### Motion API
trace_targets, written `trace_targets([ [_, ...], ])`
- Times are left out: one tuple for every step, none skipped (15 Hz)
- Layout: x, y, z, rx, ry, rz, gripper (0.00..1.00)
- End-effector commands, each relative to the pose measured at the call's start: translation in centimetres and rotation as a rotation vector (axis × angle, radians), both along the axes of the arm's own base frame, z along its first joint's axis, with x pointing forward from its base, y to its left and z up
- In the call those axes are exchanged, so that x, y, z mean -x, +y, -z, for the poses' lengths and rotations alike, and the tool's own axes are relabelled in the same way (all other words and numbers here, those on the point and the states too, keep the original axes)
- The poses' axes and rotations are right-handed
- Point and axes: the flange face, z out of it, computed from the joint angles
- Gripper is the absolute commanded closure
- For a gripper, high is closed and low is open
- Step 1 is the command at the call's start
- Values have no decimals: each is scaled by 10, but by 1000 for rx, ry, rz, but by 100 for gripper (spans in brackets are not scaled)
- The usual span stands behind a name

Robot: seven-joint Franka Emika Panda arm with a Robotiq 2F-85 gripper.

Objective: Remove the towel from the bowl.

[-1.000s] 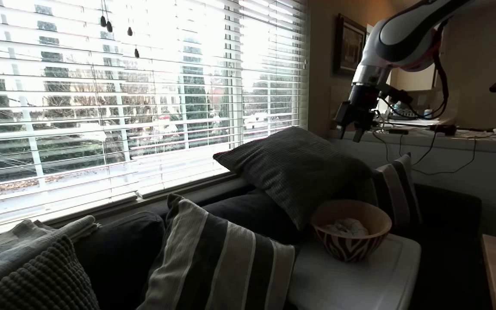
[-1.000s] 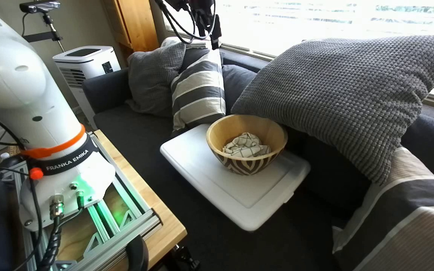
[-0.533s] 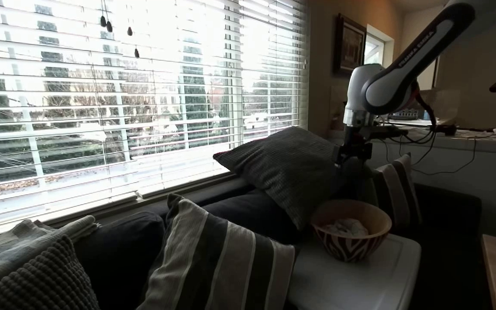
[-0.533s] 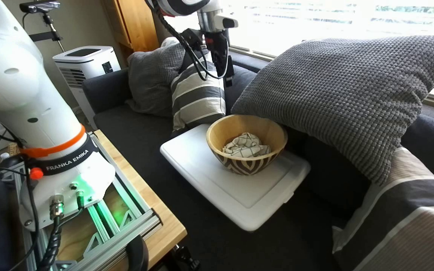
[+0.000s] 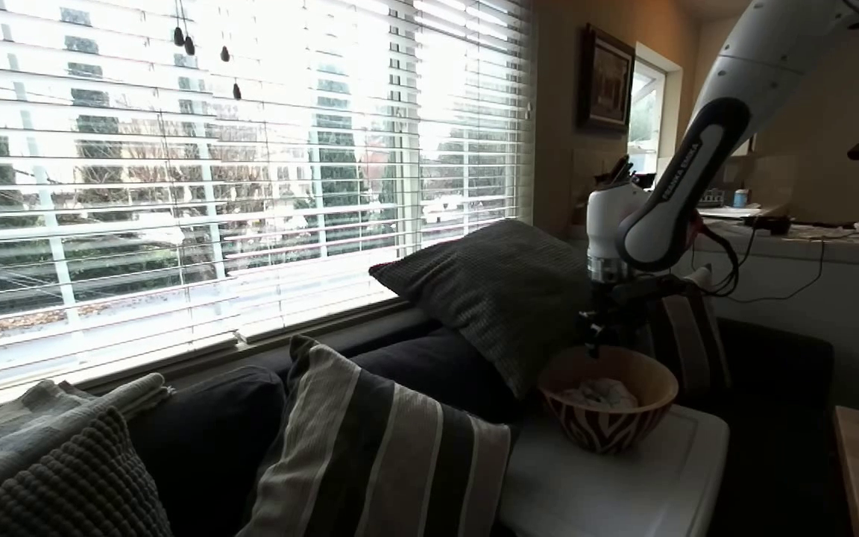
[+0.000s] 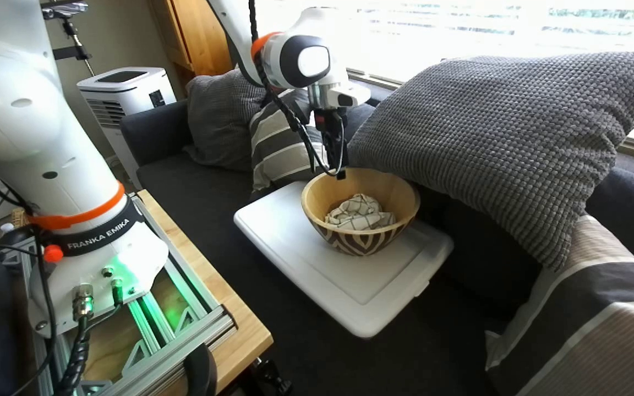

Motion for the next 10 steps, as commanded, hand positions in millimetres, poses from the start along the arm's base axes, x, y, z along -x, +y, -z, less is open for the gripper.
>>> trace_targets([
  [-12, -7, 51, 10, 32, 25, 0],
  [-13, -9, 63, 14, 40, 28, 0],
  [-13, -11, 75, 15, 54, 29, 0],
  [-13, -12, 87, 15, 64, 34, 0],
  [-14, -14, 97, 20, 70, 43, 0],
  [-15, -15, 108, 25, 73, 44, 0],
  [-16, -18, 118, 33, 75, 48, 0],
  [-16, -19, 128, 25, 78, 54, 0],
  [-18, -20, 136, 16, 71, 60, 0],
  [-20, -22, 144, 13, 64, 63, 0],
])
